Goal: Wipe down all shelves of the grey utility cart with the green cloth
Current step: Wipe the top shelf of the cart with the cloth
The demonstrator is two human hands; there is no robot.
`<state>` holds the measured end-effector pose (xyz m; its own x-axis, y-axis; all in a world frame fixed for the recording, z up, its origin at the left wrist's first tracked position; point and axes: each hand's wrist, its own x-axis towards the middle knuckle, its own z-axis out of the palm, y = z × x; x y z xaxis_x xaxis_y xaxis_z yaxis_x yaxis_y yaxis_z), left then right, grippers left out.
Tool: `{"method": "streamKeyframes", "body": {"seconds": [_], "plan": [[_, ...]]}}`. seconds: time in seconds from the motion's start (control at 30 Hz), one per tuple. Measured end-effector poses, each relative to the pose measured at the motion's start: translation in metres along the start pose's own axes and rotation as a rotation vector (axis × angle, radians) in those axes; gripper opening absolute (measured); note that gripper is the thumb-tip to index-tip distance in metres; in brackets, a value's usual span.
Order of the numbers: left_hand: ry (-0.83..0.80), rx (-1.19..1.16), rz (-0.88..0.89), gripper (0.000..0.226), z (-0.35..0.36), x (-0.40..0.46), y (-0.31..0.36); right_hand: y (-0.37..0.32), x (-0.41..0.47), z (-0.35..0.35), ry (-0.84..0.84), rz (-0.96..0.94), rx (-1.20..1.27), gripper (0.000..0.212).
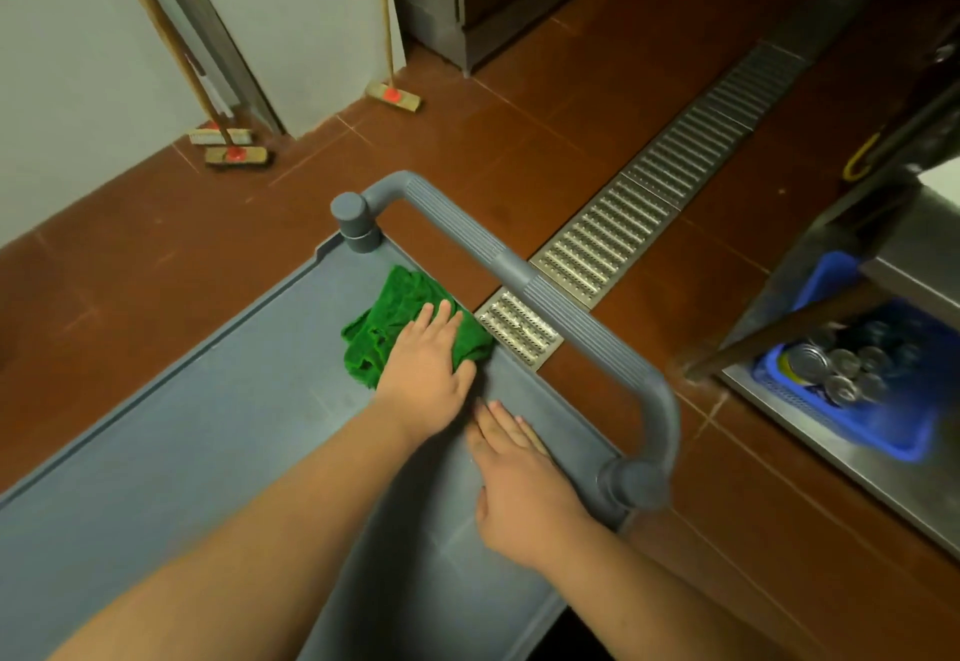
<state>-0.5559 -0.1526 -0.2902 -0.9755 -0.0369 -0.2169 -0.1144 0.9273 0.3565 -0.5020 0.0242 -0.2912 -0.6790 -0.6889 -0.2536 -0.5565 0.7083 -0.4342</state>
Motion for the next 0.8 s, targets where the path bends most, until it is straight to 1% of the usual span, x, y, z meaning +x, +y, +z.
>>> {"method": "streamKeyframes", "body": {"seconds": [0.1, 0.2, 0.27, 0.33, 0.4, 0.47, 0.63, 0.7, 0.77, 0.8], "plan": [[-0.063, -0.027, 0.052, 0.068, 0.012, -0.020, 0.026, -0.001, 0.001, 0.004, 0.018, 0.035, 0.035, 0.079], [-0.086, -0.047, 0.034, 0.066, 0.014, -0.026, 0.037, -0.012, -0.010, 0.008, 0.048, 0.073, 0.002, 0.076], [-0.111, -0.062, 0.015, 0.064, 0.007, -0.020, 0.034, -0.021, -0.028, 0.013, 0.047, 0.144, 0.012, 0.071], [-0.157, -0.051, 0.011, 0.062, 0.001, -0.014, 0.035, -0.026, -0.046, 0.020, 0.047, 0.203, 0.035, 0.075], [-0.169, 0.000, 0.015, 0.063, 0.002, -0.015, 0.041, -0.022, -0.056, 0.025, 0.053, 0.232, 0.001, 0.079], [-0.160, 0.025, 0.023, 0.064, 0.007, -0.021, 0.047, -0.018, -0.059, 0.024, 0.056, 0.219, -0.032, 0.079], [-0.192, -0.029, 0.106, 0.061, 0.012, -0.035, 0.056, -0.009, -0.063, 0.023, 0.077, 0.133, -0.007, 0.074], [-0.238, -0.045, 0.142, 0.064, 0.012, -0.041, 0.064, -0.010, -0.062, 0.028, 0.101, 0.137, -0.019, 0.070], [-0.286, -0.063, 0.185, 0.071, 0.015, -0.048, 0.073, -0.014, -0.059, 0.031, 0.086, 0.152, -0.047, 0.070], [-0.296, -0.072, 0.198, 0.071, 0.018, -0.051, 0.077, -0.015, -0.059, 0.032, 0.069, 0.173, -0.070, 0.069]]}}
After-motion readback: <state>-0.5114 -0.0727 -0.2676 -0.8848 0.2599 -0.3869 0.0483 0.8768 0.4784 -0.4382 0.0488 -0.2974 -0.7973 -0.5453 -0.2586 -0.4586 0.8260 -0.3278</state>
